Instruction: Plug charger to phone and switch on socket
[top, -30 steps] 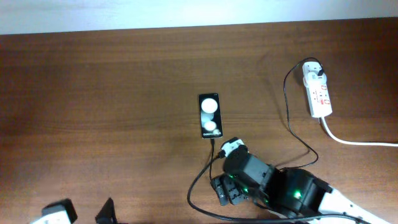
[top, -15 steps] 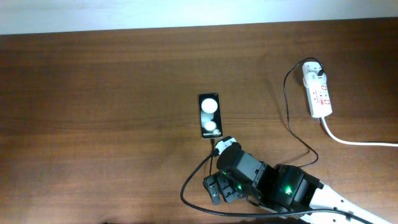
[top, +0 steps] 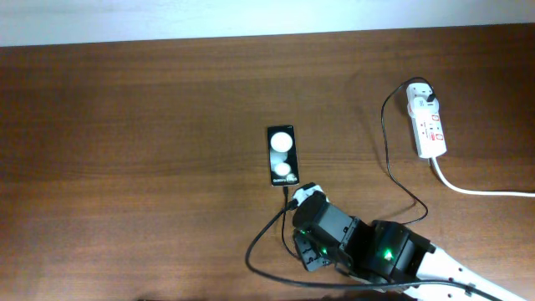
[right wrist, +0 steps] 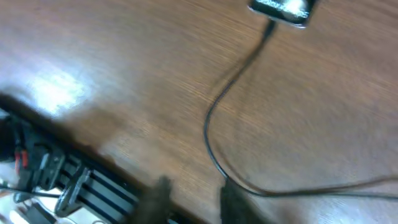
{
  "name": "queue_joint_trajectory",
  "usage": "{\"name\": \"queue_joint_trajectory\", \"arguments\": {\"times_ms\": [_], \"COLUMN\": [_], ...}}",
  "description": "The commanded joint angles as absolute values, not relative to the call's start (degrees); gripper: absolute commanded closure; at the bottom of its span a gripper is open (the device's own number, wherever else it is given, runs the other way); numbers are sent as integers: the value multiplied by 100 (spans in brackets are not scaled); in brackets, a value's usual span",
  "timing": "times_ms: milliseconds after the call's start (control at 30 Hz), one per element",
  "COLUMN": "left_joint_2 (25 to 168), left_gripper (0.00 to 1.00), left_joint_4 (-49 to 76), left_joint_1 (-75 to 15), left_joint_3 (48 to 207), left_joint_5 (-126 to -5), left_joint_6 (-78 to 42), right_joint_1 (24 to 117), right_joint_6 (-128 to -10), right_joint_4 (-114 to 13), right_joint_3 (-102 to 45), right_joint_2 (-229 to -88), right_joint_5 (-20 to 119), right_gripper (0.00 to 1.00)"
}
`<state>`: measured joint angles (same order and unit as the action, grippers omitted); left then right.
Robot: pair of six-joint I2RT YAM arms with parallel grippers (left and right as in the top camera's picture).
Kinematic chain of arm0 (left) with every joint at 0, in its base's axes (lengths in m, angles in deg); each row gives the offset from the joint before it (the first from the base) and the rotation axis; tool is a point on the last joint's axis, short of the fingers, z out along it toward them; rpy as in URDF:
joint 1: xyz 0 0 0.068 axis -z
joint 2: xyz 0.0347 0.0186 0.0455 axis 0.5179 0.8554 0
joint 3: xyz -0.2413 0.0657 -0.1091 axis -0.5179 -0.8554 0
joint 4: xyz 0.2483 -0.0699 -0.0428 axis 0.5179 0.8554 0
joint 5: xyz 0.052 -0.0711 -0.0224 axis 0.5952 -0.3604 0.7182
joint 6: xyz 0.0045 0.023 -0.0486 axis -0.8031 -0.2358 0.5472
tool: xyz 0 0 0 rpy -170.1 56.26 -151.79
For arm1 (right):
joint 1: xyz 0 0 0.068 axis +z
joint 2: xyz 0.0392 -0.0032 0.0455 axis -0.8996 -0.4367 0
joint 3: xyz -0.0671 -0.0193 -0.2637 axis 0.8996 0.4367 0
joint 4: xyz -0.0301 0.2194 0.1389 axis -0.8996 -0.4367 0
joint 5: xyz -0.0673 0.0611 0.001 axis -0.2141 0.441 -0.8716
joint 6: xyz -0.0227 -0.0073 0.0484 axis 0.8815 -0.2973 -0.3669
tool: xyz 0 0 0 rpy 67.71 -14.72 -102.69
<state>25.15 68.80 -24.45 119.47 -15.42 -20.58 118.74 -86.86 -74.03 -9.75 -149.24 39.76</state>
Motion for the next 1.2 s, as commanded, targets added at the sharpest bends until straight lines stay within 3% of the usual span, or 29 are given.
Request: {"name": "queue_joint_trajectory", "arguments": {"times_ms": [0, 267, 467, 900, 1167], "left_joint_2": [2482, 2482, 2482, 2482, 2482], "left_gripper": [1, 1, 1, 1, 1], "left_joint_4": [6869, 6876, 6876, 7044, 7195], "left_joint_1": [-2458, -2460, -2458, -2596, -2611], "left_joint_3": [11963, 11963, 11963, 11963, 11963], "left_joint_5": [-985, -981, -981, -981, -981], "left_joint_6": [-2124, -2124, -2126, -2126, -2126], "right_joint_1": [11336, 7937, 5826, 4455, 4409], "right_joint_6": [-9066, -9062, -9058, -9014, -8885], "right_joint_4": [-7740, -8369, -8514, -9349, -8817], "right_joint_3": [-978, -1034, -1941, -6448, -6840], "right_joint_2": [-14931, -14981, -16004, -19986, -21072], "right_joint_5": [3565, 3565, 3565, 3567, 3630], "right_gripper": [93, 96, 96, 96, 96]}}
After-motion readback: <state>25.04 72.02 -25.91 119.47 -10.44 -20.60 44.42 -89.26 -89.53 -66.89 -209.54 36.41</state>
